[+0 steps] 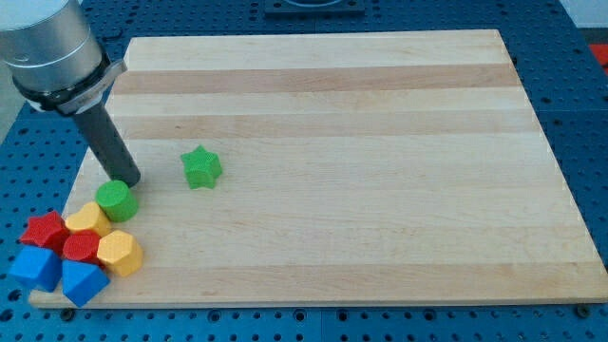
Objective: Slide green star above the yellow hexagon
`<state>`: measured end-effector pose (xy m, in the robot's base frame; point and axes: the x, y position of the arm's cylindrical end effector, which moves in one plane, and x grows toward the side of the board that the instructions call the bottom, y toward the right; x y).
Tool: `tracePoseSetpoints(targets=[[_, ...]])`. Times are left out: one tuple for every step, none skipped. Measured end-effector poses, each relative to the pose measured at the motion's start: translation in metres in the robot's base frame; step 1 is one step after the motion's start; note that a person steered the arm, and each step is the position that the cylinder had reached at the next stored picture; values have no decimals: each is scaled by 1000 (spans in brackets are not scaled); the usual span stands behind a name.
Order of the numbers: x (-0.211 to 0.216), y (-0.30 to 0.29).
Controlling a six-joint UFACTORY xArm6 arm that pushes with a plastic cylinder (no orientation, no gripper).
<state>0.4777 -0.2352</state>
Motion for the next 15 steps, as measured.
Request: tracePoseSetpoints(targets=[[5,-2],[-11,6],[-38,27],[-49,61],[-61,98],[-61,111],[-48,111],[-35,111],[-31,109],[-31,104],[-26,90],[-15,82],[-4,79],[9,79],[21,77]])
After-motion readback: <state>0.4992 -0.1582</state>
